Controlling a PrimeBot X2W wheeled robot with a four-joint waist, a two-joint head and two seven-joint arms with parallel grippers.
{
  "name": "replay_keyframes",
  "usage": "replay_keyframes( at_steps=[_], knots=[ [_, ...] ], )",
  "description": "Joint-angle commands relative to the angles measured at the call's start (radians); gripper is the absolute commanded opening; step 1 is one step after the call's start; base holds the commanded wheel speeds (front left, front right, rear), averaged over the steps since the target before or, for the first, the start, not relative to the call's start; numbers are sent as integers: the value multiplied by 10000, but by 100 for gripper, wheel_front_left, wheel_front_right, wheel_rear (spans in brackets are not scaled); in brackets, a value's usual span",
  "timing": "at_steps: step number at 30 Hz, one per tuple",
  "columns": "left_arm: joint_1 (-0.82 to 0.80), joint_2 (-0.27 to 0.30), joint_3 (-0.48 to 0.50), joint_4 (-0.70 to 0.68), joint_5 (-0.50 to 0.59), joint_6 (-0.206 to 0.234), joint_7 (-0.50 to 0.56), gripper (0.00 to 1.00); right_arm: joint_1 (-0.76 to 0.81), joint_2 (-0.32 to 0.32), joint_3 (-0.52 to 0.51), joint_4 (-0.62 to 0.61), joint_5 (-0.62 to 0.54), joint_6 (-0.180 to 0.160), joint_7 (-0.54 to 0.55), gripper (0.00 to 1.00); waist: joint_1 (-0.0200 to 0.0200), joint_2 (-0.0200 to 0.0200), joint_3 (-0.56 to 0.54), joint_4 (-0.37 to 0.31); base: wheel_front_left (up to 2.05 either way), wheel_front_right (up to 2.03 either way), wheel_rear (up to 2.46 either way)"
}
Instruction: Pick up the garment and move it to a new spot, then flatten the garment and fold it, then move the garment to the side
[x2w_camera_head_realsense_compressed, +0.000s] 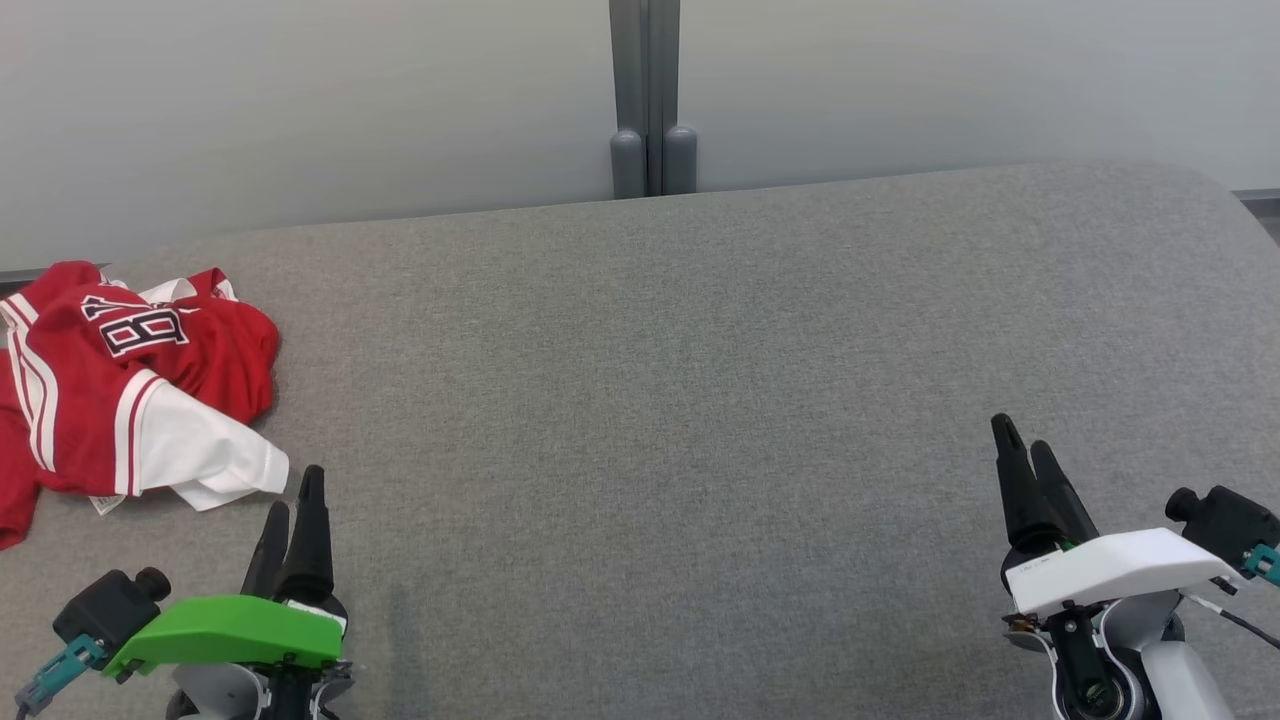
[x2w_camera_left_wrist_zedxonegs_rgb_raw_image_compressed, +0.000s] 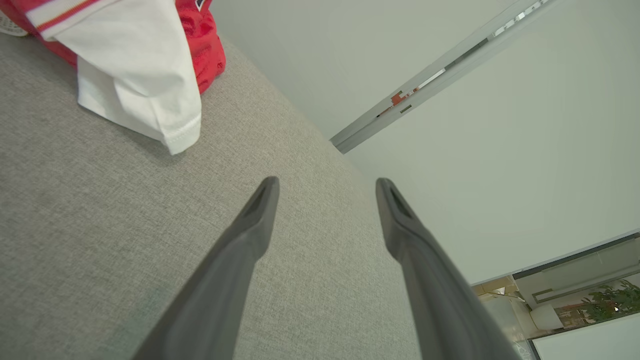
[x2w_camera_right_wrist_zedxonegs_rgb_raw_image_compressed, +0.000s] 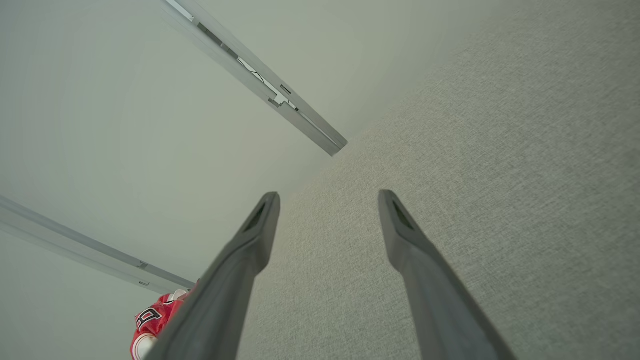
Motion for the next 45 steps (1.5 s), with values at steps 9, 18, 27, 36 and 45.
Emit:
replay_keyframes(
  at_steps=[9, 18, 27, 36, 45],
  knots=[
    [59, 282, -204, -298, 1881, 18, -376, 100, -42, -37, 148, -137, -1760, 4, -408, 100, 0, 0, -3, 24, 0, 0, 0],
    [141, 371, -313, -325, 3190, -42, -655, 100, -5, -30, 204, -146, -2987, 4, -682, 100, 0, 0, 6, 39, 0, 0, 0],
    [258, 491, -267, -187, 4328, -32, -918, 100, 32, -34, 193, -136, -4106, 4, -947, 100, 0, 0, 3, 72, 0, 0, 0],
    [338, 545, -292, 5, 5399, 30, -1151, 100, 96, -34, 217, -130, -4978, 4, -1190, 100, 0, 0, -13, 125, 0, 0, 0],
    [408, 560, -222, 237, 6187, 8, -1377, 100, 125, -21, 175, -69, -5775, 4, -1405, 100, 0, 0, -36, 174, 0, 0, 0]
  ],
)
